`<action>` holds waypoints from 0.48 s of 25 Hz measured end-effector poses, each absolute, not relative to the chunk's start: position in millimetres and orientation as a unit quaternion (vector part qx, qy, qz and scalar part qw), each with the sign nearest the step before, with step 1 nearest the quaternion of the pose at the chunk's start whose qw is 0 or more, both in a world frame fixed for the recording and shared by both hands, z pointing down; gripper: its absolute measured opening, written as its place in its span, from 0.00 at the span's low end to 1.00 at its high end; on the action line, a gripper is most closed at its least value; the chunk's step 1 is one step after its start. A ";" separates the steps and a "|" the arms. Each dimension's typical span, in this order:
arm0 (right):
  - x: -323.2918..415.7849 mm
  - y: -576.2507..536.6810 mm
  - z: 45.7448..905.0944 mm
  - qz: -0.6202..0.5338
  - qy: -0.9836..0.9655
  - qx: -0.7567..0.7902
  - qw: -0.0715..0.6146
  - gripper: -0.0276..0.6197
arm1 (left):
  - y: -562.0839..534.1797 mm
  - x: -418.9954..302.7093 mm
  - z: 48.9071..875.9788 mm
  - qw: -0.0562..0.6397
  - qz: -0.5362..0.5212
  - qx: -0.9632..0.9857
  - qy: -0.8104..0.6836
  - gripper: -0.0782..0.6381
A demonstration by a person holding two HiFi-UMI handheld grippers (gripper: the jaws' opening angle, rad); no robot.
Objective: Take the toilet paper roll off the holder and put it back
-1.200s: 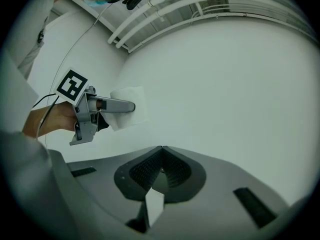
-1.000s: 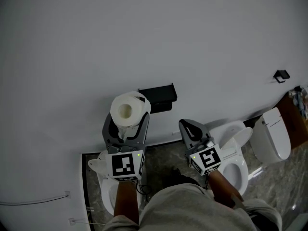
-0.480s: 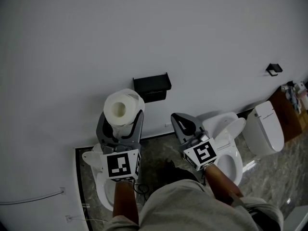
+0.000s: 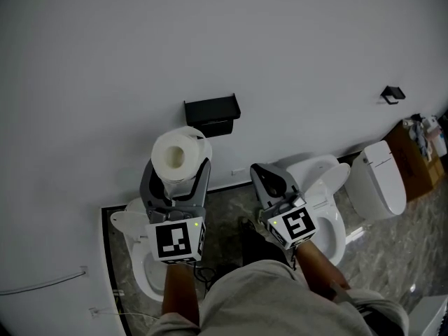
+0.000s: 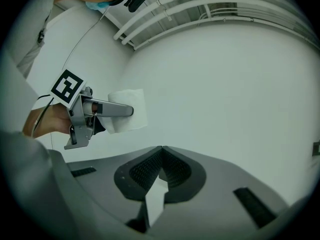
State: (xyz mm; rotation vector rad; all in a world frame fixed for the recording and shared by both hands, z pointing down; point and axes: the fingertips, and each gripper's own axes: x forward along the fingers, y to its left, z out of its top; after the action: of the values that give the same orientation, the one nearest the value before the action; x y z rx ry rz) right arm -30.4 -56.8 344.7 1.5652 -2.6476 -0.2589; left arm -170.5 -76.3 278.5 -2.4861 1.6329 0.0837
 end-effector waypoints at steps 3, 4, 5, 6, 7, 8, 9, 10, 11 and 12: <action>-22.8 -65.6 344.4 -0.085 -0.859 0.505 0.019 0.05 | -85.8 -163.1 277.2 0.078 0.029 -0.831 0.549 0.66; -19.7 -69.0 344.8 -0.085 -0.859 0.504 0.019 0.05 | -89.6 -160.0 276.6 0.075 0.031 -0.831 0.551 0.66; -15.7 -73.5 345.5 -0.085 -0.860 0.504 0.020 0.05 | -94.8 -155.7 276.0 0.073 0.032 -0.830 0.552 0.66; -10.4 -80.6 346.1 -0.085 -0.860 0.503 0.020 0.05 | -102.2 -150.0 275.1 0.073 0.031 -0.830 0.552 0.66; -3.6 -90.9 346.0 -0.082 -0.860 0.503 0.019 0.05 | -112.5 -143.0 273.5 0.073 0.028 -0.830 0.552 0.66; 4.0 -103.8 345.4 -0.077 -0.861 0.502 0.017 0.05 | -124.6 -135.2 271.2 0.074 0.026 -0.830 0.552 0.66; 10.8 -117.1 344.8 -0.073 -0.863 0.500 0.014 0.05 | -136.4 -128.0 268.9 0.075 0.024 -0.830 0.552 0.66; 15.6 -128.3 344.9 -0.069 -0.865 0.497 0.012 0.05 | -145.5 -122.9 267.3 0.076 0.022 -0.829 0.554 0.66; 18.1 -136.4 345.8 -0.068 -0.868 0.492 0.011 0.05 | -151.5 -119.9 266.6 0.077 0.021 -0.827 0.557 0.66; 19.3 -142.0 346.7 -0.068 -0.870 0.488 0.010 0.05 | -154.9 -118.3 266.1 0.078 0.020 -0.824 0.561 0.66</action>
State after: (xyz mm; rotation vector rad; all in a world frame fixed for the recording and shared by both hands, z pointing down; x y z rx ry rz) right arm 19.3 -142.0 346.7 1.5221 -2.7172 -0.2108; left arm -118.3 -154.9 266.1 -2.4667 1.6800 0.0606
